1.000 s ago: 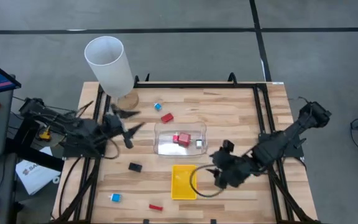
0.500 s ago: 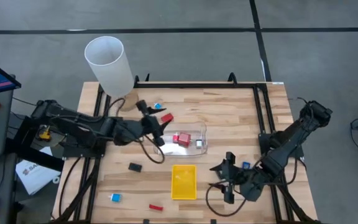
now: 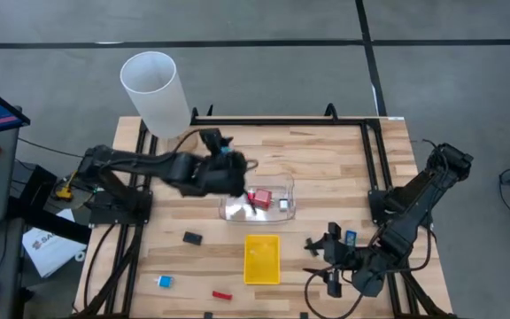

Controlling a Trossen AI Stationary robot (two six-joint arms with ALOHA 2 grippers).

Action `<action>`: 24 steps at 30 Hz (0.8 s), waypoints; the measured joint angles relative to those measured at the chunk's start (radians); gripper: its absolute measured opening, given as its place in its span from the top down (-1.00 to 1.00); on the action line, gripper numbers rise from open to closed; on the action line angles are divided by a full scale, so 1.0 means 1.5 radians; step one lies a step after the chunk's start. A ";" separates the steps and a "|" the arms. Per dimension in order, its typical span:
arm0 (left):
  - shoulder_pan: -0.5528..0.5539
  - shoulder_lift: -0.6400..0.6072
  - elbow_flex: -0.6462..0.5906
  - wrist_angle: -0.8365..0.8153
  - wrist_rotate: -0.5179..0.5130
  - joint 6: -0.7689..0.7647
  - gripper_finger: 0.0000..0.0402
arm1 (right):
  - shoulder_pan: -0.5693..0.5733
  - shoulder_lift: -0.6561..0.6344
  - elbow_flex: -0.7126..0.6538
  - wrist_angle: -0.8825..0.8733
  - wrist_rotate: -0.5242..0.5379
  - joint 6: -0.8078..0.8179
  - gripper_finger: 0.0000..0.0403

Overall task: Pick & Place Office items
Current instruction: Put the top blue charger adapter into the transparent bin

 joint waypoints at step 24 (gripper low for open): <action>0.165 0.039 0.101 -0.063 0.047 -0.075 -0.04 | 0.044 -0.042 -0.001 -0.036 0.054 -0.013 -0.31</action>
